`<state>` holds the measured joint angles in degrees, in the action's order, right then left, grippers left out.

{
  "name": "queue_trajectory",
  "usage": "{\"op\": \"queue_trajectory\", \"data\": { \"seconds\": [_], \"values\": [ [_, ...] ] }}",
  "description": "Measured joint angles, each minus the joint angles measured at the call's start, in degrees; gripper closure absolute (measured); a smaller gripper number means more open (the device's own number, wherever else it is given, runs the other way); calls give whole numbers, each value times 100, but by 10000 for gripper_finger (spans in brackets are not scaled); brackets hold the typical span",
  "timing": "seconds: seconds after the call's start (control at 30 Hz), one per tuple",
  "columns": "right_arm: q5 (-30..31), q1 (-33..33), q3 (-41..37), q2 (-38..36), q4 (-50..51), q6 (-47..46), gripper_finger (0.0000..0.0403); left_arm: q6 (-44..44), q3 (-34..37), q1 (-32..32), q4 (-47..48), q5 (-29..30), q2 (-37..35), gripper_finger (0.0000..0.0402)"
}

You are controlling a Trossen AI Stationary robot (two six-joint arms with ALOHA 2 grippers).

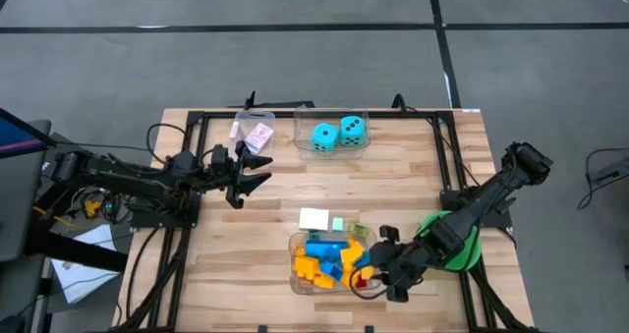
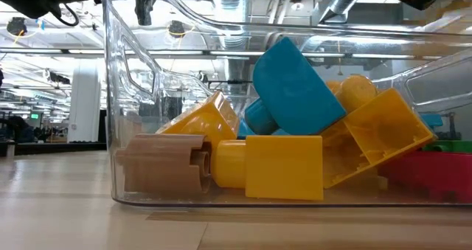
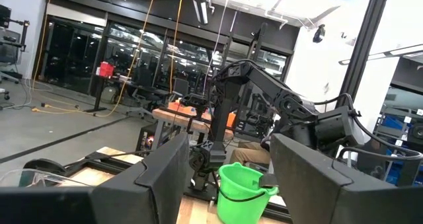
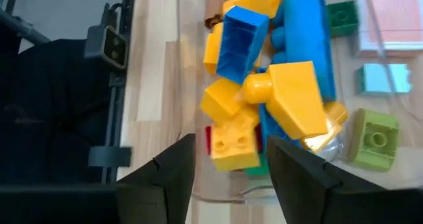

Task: Pick & Place Toys
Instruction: Put the yellow game piece into the bottom transparent bin, then put the orange deck of cards box into the white bin

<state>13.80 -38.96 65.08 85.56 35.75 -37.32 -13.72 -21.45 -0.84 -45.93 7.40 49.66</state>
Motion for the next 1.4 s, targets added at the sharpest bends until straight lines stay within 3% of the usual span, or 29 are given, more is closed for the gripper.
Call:
{"op": "queue_trajectory", "data": {
  "seconds": [0.4,0.67,0.93,1.03,1.2,1.4],
  "values": [
    [100,74,0,0,23,-17,171,0,0,-1,0,0,1,193],
    [97,74,0,0,24,-17,168,193,0,-3,36,0,0,193],
    [85,74,0,0,26,-18,168,1191,1,-152,1396,-38,14,171],
    [83,74,0,0,28,-20,168,1191,2,-167,1786,-37,203,142],
    [36,74,0,0,35,-20,168,1354,4,-174,1671,-37,887,95],
    [-31,74,0,0,33,-22,168,1405,-2,-144,1269,-199,2016,80]
  ]
}}
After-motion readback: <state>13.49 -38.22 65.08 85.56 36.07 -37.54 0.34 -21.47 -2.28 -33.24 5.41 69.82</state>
